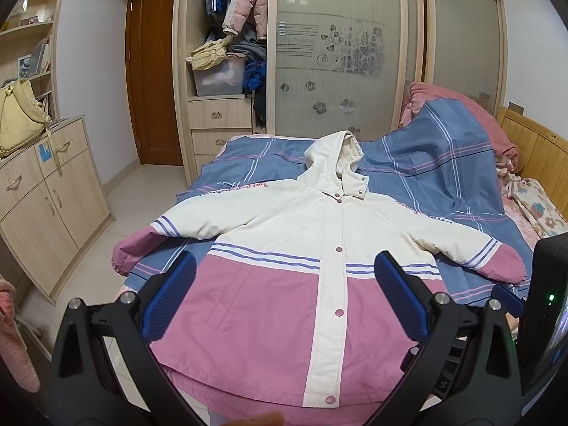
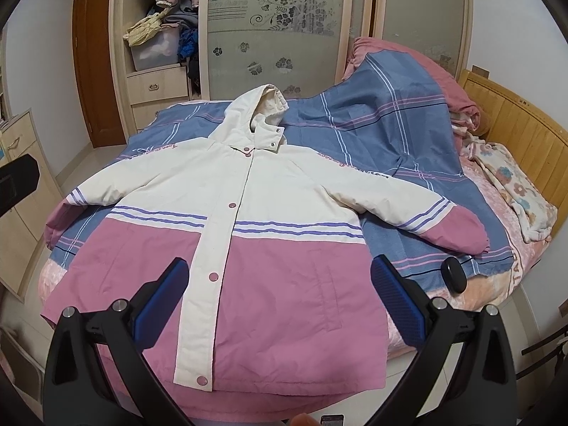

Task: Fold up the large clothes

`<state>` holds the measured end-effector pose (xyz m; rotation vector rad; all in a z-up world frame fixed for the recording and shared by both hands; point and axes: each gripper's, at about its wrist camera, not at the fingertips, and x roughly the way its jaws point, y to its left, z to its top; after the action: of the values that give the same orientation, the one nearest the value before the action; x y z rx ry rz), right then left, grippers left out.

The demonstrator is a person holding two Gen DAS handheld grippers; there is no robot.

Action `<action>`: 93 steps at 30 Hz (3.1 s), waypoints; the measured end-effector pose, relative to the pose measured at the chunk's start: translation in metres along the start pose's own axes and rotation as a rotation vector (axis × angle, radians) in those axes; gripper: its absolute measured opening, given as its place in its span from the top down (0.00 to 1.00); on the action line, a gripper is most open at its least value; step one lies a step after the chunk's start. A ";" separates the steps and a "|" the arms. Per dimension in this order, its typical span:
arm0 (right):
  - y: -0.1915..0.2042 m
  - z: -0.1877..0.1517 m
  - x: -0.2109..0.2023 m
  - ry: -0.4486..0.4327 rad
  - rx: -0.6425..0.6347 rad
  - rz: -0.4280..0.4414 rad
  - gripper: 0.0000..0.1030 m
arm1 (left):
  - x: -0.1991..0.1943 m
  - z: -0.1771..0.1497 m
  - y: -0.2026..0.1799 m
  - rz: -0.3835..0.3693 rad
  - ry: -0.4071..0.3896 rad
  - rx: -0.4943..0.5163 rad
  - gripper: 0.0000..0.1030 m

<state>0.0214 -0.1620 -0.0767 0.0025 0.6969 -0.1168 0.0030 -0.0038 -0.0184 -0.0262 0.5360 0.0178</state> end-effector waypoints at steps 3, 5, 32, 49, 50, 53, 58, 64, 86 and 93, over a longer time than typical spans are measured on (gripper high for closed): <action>0.000 -0.001 0.001 0.002 0.000 0.003 0.01 | 0.001 -0.005 0.000 0.002 0.001 0.001 0.02; 0.001 -0.001 0.002 0.003 -0.001 0.004 0.01 | 0.001 -0.005 0.000 0.002 0.002 0.000 0.02; 0.003 -0.001 0.012 0.023 -0.006 0.027 0.01 | 0.008 -0.007 0.003 0.003 0.020 0.019 0.02; -0.003 -0.001 0.024 0.045 0.006 0.039 0.01 | 0.015 0.001 -0.008 0.009 0.049 0.043 0.02; -0.004 0.000 0.025 0.047 0.007 0.040 0.01 | 0.016 0.001 -0.009 0.009 0.051 0.044 0.02; -0.006 -0.001 0.028 0.051 0.010 0.043 0.01 | 0.018 0.001 -0.011 0.010 0.055 0.048 0.02; -0.024 -0.001 0.042 0.067 0.039 0.095 0.01 | 0.027 0.003 -0.011 -0.047 0.042 0.006 0.02; -0.124 -0.006 0.093 0.177 0.260 0.166 0.01 | 0.072 -0.002 -0.018 -0.190 0.137 -0.059 0.02; -0.480 -0.052 0.265 0.269 1.057 0.169 0.72 | 0.217 -0.033 -0.128 -0.199 0.415 0.106 0.02; -0.486 0.033 0.219 0.058 0.880 0.159 0.85 | 0.222 -0.034 -0.110 -0.146 0.428 0.056 0.02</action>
<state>0.1561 -0.6690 -0.1740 0.9052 0.6537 -0.2638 0.1792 -0.1122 -0.1588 -0.0139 0.9613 -0.1489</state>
